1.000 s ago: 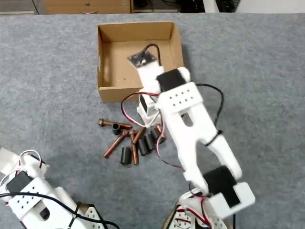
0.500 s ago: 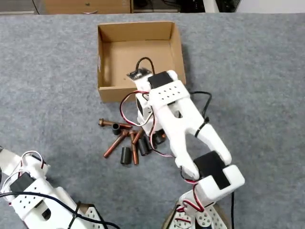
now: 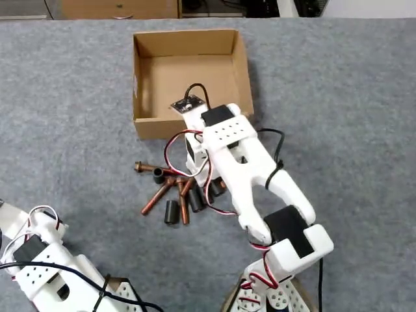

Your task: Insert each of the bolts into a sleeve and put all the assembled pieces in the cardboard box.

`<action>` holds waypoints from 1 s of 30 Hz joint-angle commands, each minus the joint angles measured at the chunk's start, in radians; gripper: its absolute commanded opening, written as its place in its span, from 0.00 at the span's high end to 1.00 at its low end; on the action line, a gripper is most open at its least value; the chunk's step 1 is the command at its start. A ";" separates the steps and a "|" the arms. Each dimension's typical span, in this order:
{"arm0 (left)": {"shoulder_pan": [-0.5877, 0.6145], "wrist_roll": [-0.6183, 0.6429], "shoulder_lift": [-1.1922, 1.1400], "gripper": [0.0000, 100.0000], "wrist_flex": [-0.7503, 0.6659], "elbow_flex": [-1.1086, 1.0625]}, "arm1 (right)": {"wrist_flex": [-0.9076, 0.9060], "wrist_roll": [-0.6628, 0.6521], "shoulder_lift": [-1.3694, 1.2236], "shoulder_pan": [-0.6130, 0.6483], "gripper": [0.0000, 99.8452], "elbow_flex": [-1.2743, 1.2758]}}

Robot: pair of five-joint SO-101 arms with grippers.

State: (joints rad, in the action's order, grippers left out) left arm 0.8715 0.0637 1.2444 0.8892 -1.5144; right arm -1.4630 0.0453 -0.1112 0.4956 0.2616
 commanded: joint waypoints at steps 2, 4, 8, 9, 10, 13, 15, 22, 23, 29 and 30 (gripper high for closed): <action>0.002 -0.003 -0.001 0.98 -0.014 0.003 | 0.014 -0.014 0.004 0.008 0.80 -0.001; 0.002 -0.003 -0.001 0.98 -0.014 0.003 | 0.017 -0.012 0.004 0.008 0.81 -0.001; 0.002 -0.002 -0.001 0.98 -0.014 0.003 | 0.044 -0.014 0.002 0.007 0.85 0.004; 0.002 -0.002 -0.001 0.98 -0.014 0.003 | 0.055 -0.011 0.002 0.007 0.85 0.004; 0.002 -0.002 -0.001 0.98 -0.014 0.003 | 0.068 -0.011 0.002 0.007 0.86 0.007; 0.002 -0.002 -0.001 0.98 -0.014 0.003 | 0.098 -0.011 -0.010 0.008 0.86 0.024; 0.002 -0.002 -0.001 0.98 -0.014 0.003 | 0.100 -0.012 -0.033 0.007 0.86 0.027; 0.002 -0.002 -0.001 0.98 -0.014 0.003 | 0.103 -0.012 -0.128 0.007 0.86 0.024; 0.002 -0.002 -0.001 0.98 -0.014 0.003 | 0.107 -0.012 -0.140 0.007 0.86 0.022; 0.002 -0.002 -0.001 0.98 -0.014 0.003 | 0.160 -0.014 -0.203 0.007 0.86 0.022; 0.002 -0.002 -0.001 0.98 -0.014 0.003 | 0.163 -0.014 -0.214 0.008 0.86 0.021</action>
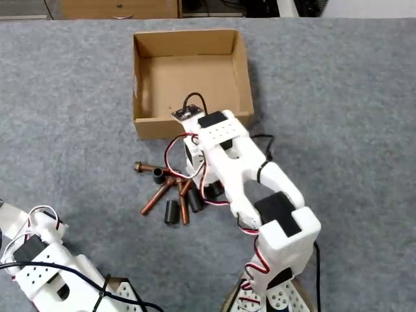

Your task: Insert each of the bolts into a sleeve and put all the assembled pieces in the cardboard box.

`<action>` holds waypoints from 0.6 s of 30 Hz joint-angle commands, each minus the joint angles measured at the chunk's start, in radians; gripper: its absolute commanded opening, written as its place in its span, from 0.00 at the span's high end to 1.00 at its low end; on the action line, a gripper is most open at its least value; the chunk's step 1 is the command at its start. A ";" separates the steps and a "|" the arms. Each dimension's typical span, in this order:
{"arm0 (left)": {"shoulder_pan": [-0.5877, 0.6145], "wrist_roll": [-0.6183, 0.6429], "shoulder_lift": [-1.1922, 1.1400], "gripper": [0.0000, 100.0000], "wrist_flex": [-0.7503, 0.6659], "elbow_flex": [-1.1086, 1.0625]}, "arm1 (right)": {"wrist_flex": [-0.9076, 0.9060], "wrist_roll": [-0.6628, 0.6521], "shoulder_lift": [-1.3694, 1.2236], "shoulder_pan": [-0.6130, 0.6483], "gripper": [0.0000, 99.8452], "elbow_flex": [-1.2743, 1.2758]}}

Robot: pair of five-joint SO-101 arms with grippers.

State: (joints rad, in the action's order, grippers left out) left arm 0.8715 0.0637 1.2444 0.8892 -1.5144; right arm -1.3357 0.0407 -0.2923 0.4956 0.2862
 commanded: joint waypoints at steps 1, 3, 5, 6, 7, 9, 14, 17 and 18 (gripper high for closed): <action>0.002 -0.002 -0.001 0.98 -0.014 0.003 | 0.044 -0.009 -0.041 0.008 0.86 -0.004; 0.002 -0.002 -0.001 0.98 -0.014 0.003 | 0.052 -0.011 -0.059 0.008 0.86 -0.004; 0.002 -0.002 -0.001 0.98 -0.014 0.003 | 0.052 -0.011 -0.084 0.010 0.86 -0.016; 0.002 -0.002 -0.001 0.98 -0.014 0.003 | 0.051 -0.011 -0.097 0.010 0.86 -0.025; 0.002 -0.002 -0.001 0.98 -0.014 0.003 | 0.048 -0.011 -0.113 0.010 0.86 -0.038; 0.002 -0.002 -0.001 0.98 -0.014 0.003 | 0.046 -0.011 -0.143 0.008 0.86 -0.059; 0.002 -0.002 -0.001 0.98 -0.014 0.003 | 0.044 -0.009 -0.191 0.008 0.86 -0.074; 0.002 -0.002 -0.001 0.98 -0.014 0.003 | 0.044 -0.008 -0.188 0.007 0.97 -0.073; 0.002 -0.002 -0.001 0.98 -0.014 0.003 | 0.044 -0.008 -0.188 0.007 1.00 -0.074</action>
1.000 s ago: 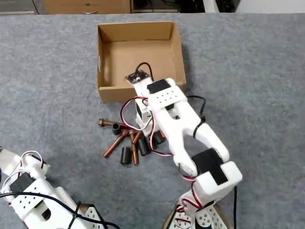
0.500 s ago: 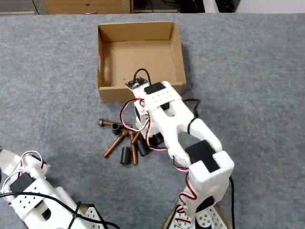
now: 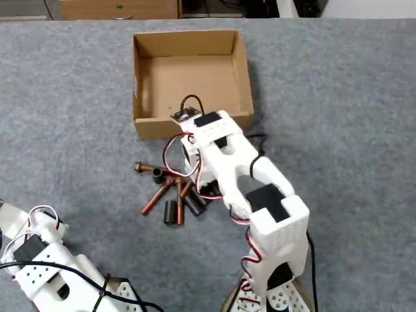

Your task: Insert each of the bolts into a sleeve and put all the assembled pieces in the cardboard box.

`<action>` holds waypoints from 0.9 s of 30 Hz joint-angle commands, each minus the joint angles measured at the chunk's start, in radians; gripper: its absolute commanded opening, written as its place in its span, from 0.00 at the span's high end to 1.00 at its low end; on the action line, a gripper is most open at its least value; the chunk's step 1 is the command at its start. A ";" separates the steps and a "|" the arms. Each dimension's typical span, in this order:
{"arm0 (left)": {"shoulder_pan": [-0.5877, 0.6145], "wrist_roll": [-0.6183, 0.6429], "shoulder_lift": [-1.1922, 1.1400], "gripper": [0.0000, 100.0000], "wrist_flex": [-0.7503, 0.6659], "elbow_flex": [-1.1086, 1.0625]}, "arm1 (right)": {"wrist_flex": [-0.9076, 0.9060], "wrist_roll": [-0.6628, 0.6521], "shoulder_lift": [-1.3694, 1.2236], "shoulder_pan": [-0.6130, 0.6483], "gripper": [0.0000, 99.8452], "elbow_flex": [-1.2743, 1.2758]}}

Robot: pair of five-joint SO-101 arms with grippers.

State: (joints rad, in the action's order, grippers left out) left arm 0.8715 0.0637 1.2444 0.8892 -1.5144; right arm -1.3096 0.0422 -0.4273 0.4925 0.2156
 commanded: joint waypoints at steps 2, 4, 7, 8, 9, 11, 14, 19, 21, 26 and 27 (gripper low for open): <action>0.002 -0.002 -0.001 0.98 -0.014 0.003 | -0.005 -0.008 -0.053 0.010 0.99 -0.005; 0.002 -0.002 -0.001 0.98 -0.014 0.003 | -0.041 -0.006 -0.053 0.010 1.00 -0.028; 0.002 -0.002 -0.001 0.98 -0.014 0.003 | -0.144 -0.006 -0.053 -0.004 1.00 -0.117; 0.002 -0.002 -0.001 0.98 -0.014 0.003 | -0.184 -0.006 -0.053 -0.015 1.00 -0.157; 0.002 -0.002 -0.001 0.98 -0.014 0.003 | -0.229 -0.006 -0.051 -0.027 1.00 -0.202; 0.002 -0.002 -0.001 0.98 -0.014 0.003 | -0.322 -0.009 -0.035 -0.054 1.00 -0.298; 0.002 -0.002 -0.001 0.98 -0.012 0.003 | -0.433 -0.012 0.022 -0.091 1.00 -0.432; 0.002 -0.005 -0.001 0.98 -0.003 0.009 | -0.471 -0.009 0.208 -0.142 1.00 -0.549; -0.014 -0.005 -0.001 0.98 0.035 0.021 | -0.471 -0.005 0.305 -0.159 1.00 -0.558; -0.091 -0.006 -0.001 0.98 0.110 0.061 | -0.470 -0.005 0.591 -0.222 1.00 -0.561; -0.106 -0.006 -0.001 0.98 0.110 0.066 | -0.470 -0.005 0.653 -0.240 1.00 -0.561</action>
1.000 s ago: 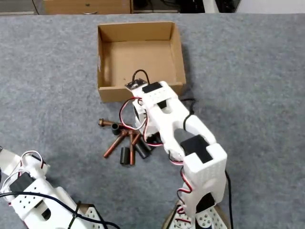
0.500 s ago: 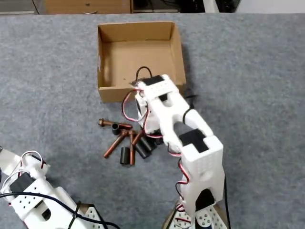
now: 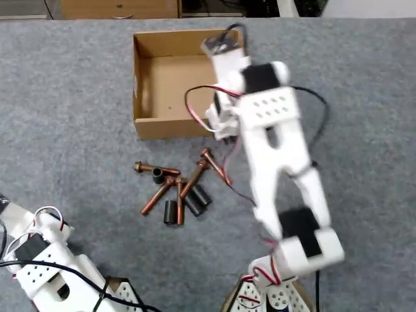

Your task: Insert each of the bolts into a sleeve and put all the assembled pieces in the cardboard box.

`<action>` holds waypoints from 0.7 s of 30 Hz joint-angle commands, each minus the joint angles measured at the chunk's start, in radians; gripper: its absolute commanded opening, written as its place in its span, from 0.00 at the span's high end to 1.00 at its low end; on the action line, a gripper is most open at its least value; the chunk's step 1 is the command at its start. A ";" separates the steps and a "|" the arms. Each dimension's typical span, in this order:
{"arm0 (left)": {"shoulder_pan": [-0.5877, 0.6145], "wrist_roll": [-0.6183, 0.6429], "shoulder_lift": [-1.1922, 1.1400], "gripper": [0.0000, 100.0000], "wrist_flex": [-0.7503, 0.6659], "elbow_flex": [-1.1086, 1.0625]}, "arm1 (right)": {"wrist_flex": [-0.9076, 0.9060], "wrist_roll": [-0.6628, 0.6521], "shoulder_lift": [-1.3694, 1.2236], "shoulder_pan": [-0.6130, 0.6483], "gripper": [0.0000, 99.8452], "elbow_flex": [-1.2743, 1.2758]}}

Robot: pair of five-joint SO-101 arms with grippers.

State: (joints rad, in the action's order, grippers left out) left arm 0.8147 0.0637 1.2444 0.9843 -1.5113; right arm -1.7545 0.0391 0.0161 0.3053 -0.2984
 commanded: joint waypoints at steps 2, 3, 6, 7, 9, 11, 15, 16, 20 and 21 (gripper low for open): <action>-0.077 -0.006 -0.001 0.98 0.015 0.081 | -0.020 -0.002 0.331 -0.096 1.00 -0.047; -0.092 -0.006 -0.002 0.98 0.015 0.097 | -0.020 -0.006 0.389 -0.119 1.00 -0.047; -0.155 -0.014 -0.002 0.98 0.052 0.167 | -0.018 -0.008 0.547 -0.205 1.00 -0.039; -0.189 -0.026 -0.008 0.98 0.092 0.209 | -0.018 -0.008 0.588 -0.231 1.00 -0.038; -0.276 -0.035 -0.008 0.98 0.184 0.305 | -0.020 -0.008 0.667 -0.280 1.00 -0.036; -0.382 -0.037 -0.008 0.98 0.292 0.410 | -0.023 -0.006 0.723 -0.318 1.00 -0.036; -0.671 -0.041 -0.010 0.98 0.474 0.597 | -0.025 0.000 0.843 -0.372 1.00 0.065; -0.750 -0.041 -0.010 0.98 0.505 0.632 | -0.025 0.000 0.885 -0.387 1.00 0.105; -1.033 -0.035 -0.010 0.98 0.543 0.736 | 0.000 -0.005 1.067 -0.429 1.00 0.280; -1.079 -0.032 -0.010 0.98 0.540 0.756 | 0.009 -0.006 1.113 -0.429 1.00 0.332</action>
State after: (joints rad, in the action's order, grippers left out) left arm -0.0844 0.0299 1.2382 1.5090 -0.8546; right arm -1.7591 0.0391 1.0180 -0.0967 -0.0713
